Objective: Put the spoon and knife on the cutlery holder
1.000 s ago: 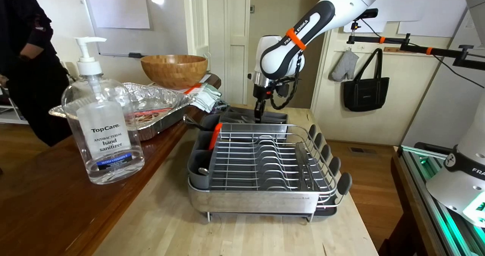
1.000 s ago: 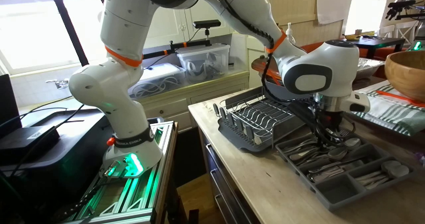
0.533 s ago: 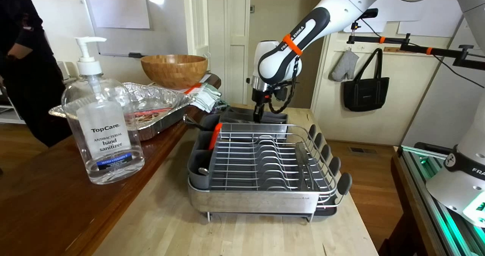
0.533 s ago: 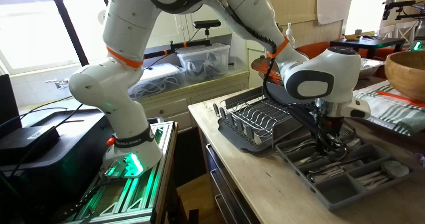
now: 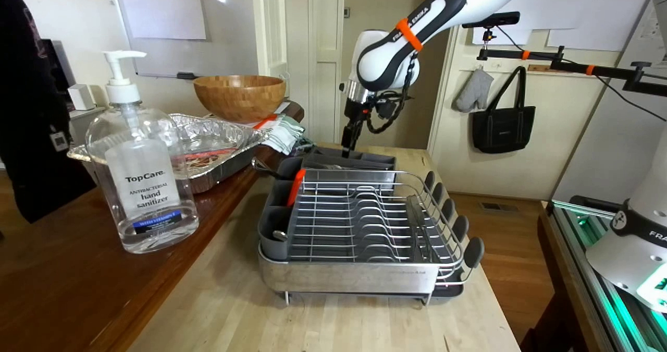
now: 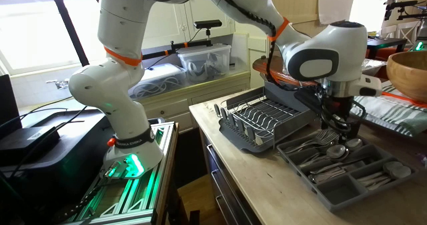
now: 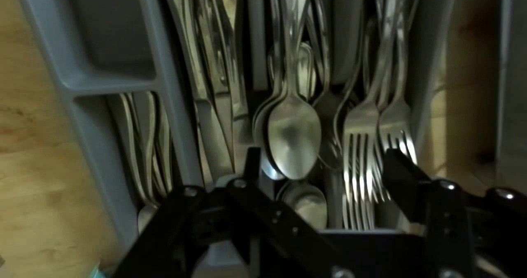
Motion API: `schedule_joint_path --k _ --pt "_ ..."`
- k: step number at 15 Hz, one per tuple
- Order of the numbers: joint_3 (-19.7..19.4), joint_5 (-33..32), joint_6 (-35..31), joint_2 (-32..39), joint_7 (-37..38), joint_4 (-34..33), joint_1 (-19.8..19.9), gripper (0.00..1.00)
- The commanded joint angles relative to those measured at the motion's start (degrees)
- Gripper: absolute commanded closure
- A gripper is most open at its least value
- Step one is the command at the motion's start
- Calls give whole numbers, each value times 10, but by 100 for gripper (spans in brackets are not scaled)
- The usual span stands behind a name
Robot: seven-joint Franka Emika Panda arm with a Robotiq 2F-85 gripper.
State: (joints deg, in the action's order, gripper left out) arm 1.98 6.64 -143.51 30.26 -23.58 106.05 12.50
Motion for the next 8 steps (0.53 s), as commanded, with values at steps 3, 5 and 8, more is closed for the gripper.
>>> schedule_joint_path --k 3,5,8 --pt "69 155 67 -156 -132 109 65 0" --pt "68 208 100 -185 -200 126 54 0" --pt "36 211 102 -177 -196 106 17 0"
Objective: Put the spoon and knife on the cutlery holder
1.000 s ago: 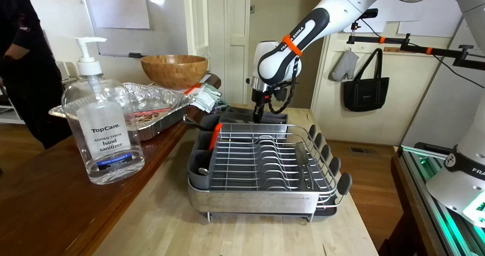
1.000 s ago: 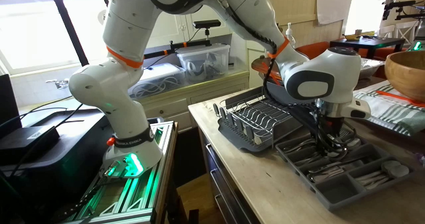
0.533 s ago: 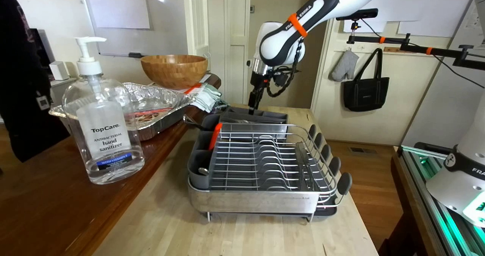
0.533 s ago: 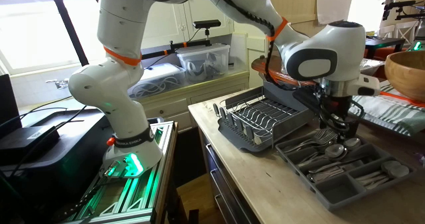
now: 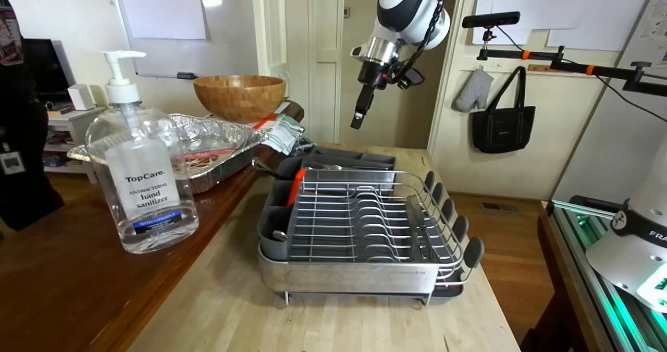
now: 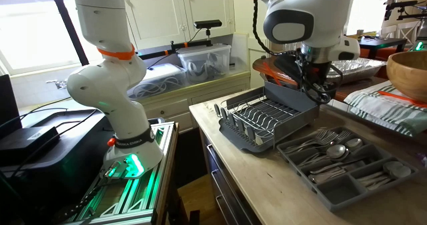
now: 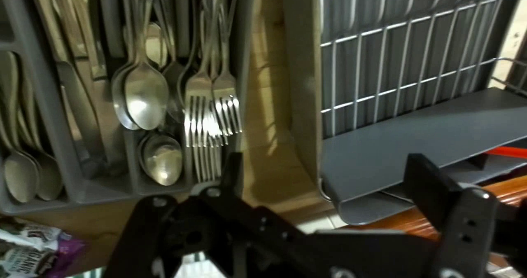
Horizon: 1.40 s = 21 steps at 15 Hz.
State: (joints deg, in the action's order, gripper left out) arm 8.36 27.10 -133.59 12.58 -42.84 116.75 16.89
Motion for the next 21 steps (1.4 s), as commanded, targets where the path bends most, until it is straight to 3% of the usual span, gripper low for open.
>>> schedule_joint_path --k 1,7,13,21 --pt "-28 16 5 -11 -13 6 -33 0" --pt "-33 14 11 -12 -35 1 -41 0" --pt "-22 78 44 26 -229 -76 -43 0" --pt "8 94 125 50 -382 -102 -94 0"
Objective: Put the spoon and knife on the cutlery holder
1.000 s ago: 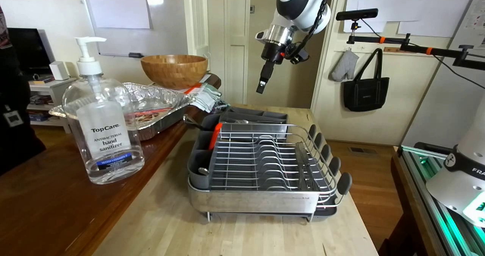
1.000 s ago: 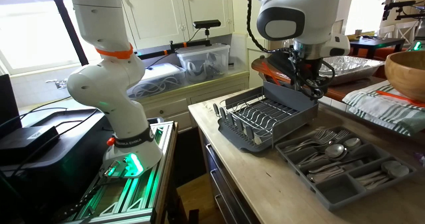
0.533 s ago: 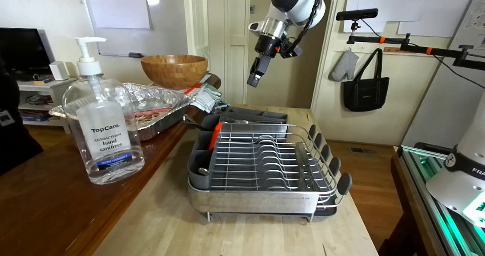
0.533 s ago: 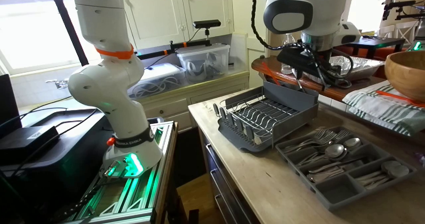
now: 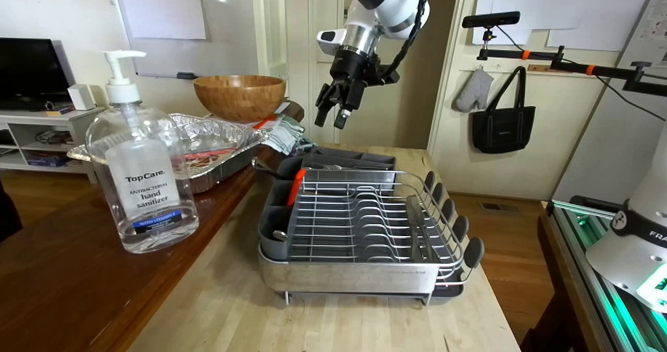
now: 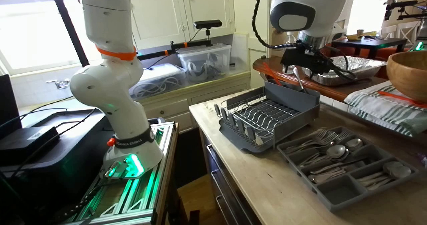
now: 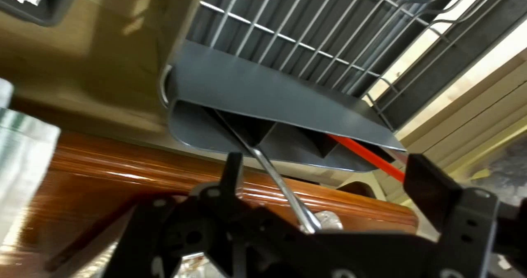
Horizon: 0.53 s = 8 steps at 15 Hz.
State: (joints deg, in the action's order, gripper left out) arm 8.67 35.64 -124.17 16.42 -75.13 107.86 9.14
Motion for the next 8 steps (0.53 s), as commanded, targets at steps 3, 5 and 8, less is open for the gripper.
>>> schedule_joint_path --k 3,5,8 --pt "15 12 40 13 -134 -13 -31 0" --pt "16 30 43 25 -143 -24 -35 0" --pt "5 12 24 6 -118 -2 -50 0"
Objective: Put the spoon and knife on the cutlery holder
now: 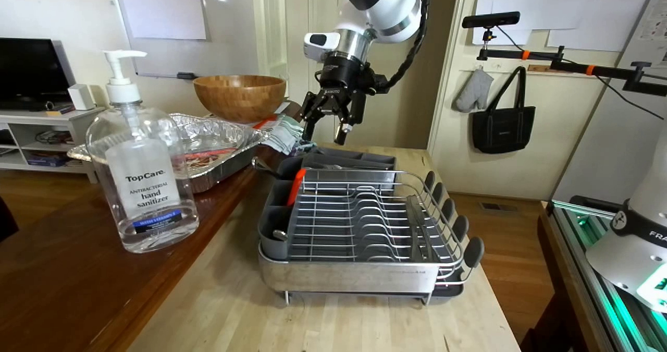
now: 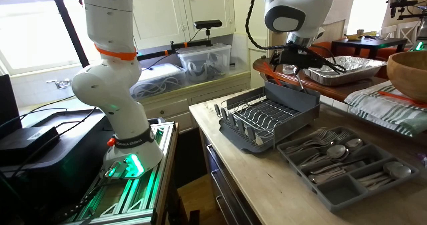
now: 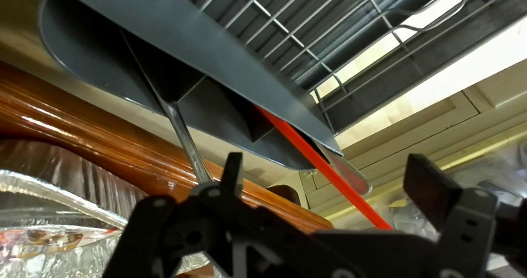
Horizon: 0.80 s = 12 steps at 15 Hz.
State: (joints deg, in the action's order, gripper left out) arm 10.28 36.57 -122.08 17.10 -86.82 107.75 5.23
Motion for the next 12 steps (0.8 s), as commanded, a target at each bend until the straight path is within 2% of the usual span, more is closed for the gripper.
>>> schedule_joint_path --k 1,5,12 --pt "-12 3 3 0 -1 -1 -10 0" --pt "-15 -44 -40 16 3 -8 -31 0" --pt "-4 -104 -120 75 -9 -41 -43 0"
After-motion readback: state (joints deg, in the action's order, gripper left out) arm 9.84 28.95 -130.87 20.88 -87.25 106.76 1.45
